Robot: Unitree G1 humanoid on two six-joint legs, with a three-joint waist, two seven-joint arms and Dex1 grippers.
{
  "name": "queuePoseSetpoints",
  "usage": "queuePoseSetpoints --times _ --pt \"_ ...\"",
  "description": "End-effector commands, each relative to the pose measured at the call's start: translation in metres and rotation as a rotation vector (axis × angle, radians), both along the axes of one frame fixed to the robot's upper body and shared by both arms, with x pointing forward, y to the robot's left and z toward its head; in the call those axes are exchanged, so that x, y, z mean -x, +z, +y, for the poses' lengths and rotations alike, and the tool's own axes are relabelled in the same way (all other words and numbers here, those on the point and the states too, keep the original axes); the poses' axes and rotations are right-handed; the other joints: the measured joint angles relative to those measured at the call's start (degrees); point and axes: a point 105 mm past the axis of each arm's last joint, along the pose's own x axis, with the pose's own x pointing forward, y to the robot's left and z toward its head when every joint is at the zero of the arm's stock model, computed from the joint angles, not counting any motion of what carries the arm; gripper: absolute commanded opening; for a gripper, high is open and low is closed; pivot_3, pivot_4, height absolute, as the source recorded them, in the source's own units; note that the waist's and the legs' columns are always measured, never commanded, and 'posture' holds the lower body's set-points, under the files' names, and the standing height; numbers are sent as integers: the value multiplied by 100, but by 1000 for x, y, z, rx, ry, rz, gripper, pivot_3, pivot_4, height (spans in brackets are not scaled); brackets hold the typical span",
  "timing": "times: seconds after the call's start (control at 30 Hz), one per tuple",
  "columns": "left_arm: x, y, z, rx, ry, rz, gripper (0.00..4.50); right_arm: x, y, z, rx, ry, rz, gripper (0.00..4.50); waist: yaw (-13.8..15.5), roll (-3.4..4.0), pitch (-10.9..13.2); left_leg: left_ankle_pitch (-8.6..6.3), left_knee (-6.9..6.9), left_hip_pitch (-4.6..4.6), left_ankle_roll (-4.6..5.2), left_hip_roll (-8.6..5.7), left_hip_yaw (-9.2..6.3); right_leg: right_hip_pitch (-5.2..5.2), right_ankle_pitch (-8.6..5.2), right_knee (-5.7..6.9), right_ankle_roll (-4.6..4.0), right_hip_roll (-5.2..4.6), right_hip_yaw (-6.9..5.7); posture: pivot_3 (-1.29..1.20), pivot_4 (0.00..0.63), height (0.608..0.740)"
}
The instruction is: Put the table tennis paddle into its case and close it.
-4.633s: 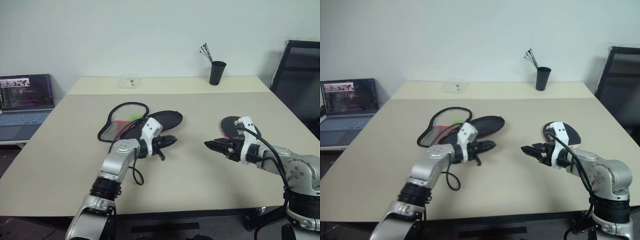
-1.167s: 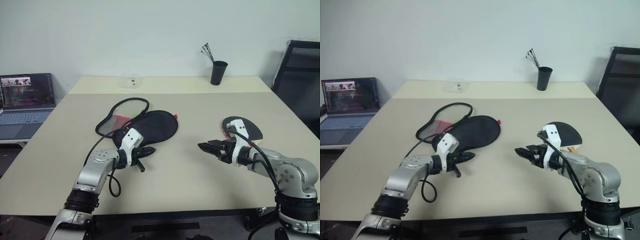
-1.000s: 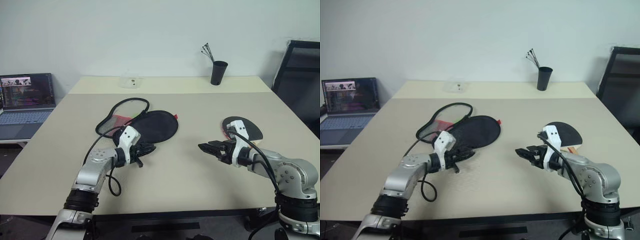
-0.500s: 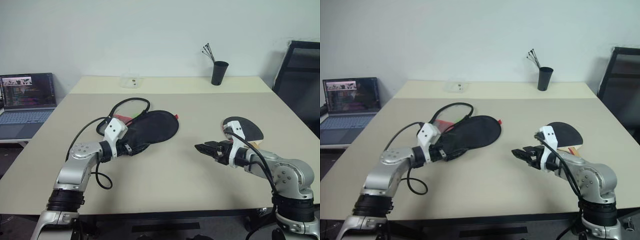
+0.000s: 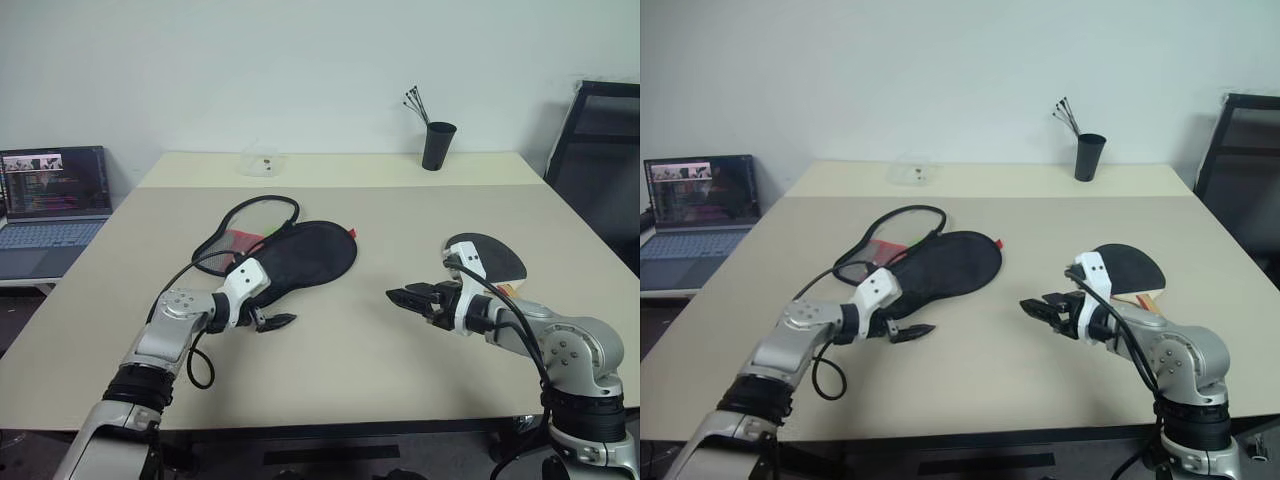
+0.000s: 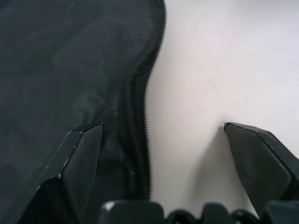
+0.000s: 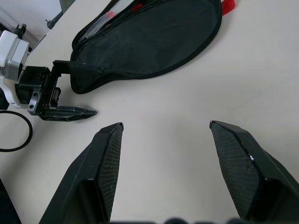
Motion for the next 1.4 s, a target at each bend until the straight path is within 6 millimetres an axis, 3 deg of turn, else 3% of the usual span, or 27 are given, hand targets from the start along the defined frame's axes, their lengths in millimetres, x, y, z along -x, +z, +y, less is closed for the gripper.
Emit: queuePoseSetpoints --times 0.03,0.13,0.4,0.47,0.57,0.83,0.97,1.2,1.4 --pt "-3 4 3 -18 -7 -19 4323 2 13 -2 -18 -6 -56 3206 -2 0 0 0 0 0 0 0 0 0 0 0 0 0 0 0 150 740" --pt "-3 4 3 -17 -12 -14 3551 3 12 -4 -17 -13 -56 3206 -2 0 0 0 1 1 0 2 0 0 0 1 0 0 0 0 150 740" --pt "0 3 2 -13 -18 3 583 2 12 -5 -14 -17 -55 3206 -3 0 0 0 2 3 0 2 0 0 3 3 -4 0 0 0 150 740" --pt "0 3 3 -9 -12 10 17 2 12 -6 -12 -18 -55 3206 -3 0 0 0 1 3 0 2 0 0 3 2 -4 0 1 0 150 740" --pt "-1 10 -5 77 23 25 17 2 12 -7 -7 -21 -55 3206 -3 0 0 0 1 3 0 2 1 0 3 2 -4 0 1 0 150 740" --pt "-3 34 -72 382 77 108 17 2 14 -23 14 -53 -58 3206 12 -3 -2 0 10 -9 0 -5 -2 3 4 0 -2 -11 2 0 150 740" --pt "0 32 -110 478 61 193 17 4 15 -35 35 -74 -56 3206 15 -3 -2 0 11 -10 0 -7 -2 4 6 -1 2 -11 3 0 150 740" --pt "-16 25 -163 547 73 246 17 7 16 -45 57 -94 -57 3206 14 -3 -2 1 15 -7 1 -31 -10 5 6 3 1 1 -4 0 150 740" --pt "-26 24 -194 558 75 239 17 9 18 -45 57 -107 -67 3206 10 -4 -1 1 13 -10 1 -35 -8 5 6 -2 1 1 -3 0 150 740"
